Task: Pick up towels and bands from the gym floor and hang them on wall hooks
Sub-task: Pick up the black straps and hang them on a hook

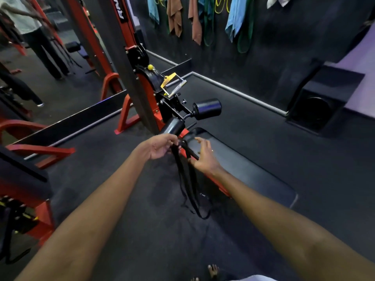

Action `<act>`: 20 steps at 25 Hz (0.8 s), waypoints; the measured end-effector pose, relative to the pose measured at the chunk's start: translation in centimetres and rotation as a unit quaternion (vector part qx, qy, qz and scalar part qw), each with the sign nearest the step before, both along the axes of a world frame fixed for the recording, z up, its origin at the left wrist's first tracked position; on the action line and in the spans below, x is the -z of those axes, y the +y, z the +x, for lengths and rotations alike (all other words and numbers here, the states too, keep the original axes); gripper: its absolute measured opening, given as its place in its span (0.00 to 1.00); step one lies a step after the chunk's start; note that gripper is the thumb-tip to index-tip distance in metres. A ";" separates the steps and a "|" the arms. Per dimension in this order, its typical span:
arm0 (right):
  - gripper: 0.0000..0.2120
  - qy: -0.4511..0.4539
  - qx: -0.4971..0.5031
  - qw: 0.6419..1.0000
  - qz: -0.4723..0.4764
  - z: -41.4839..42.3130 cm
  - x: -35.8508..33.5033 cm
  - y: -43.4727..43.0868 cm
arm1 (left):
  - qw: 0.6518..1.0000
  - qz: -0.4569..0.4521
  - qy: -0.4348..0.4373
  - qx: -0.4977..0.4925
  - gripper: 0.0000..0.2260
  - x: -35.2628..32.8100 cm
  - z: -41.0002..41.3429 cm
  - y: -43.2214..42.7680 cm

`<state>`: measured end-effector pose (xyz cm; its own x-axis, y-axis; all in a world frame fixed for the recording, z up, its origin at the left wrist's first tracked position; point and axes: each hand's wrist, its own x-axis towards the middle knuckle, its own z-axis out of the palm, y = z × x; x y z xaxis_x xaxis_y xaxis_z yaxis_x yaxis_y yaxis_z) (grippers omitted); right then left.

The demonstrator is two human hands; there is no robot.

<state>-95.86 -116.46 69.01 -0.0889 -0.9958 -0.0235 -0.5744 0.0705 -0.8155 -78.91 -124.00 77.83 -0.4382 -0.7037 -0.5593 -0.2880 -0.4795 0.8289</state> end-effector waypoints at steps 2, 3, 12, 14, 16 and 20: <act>0.34 -0.024 -0.053 0.997 0.052 0.2 -1.5 0.1 | 0.994 0.025 0.057 0.085 0.04 -1.3 -0.6 0.0; 0.29 -0.076 -0.053 0.993 0.067 0.3 -2.5 0.4 | 0.987 0.020 0.073 0.142 0.02 -1.9 -0.9 -0.1; 0.08 0.025 0.167 0.985 0.018 -7.2 -7.0 7.7 | 0.909 -0.305 -0.074 0.273 0.12 -1.7 -8.1 2.9; 0.05 0.074 0.184 0.980 0.011 -9.4 -8.1 10.2 | 0.903 -0.334 -0.049 0.266 0.09 -1.2 -10.3 4.1; 0.04 0.108 0.222 0.969 -0.006 -11.8 -8.9 13.1 | 0.890 -0.372 -0.026 0.260 0.08 -1.2 -13.0 5.6; 0.05 0.107 0.321 0.940 -0.050 -16.8 -10.3 19.2 | 0.861 -0.403 0.025 0.311 0.05 -3.7 -19.6 10.3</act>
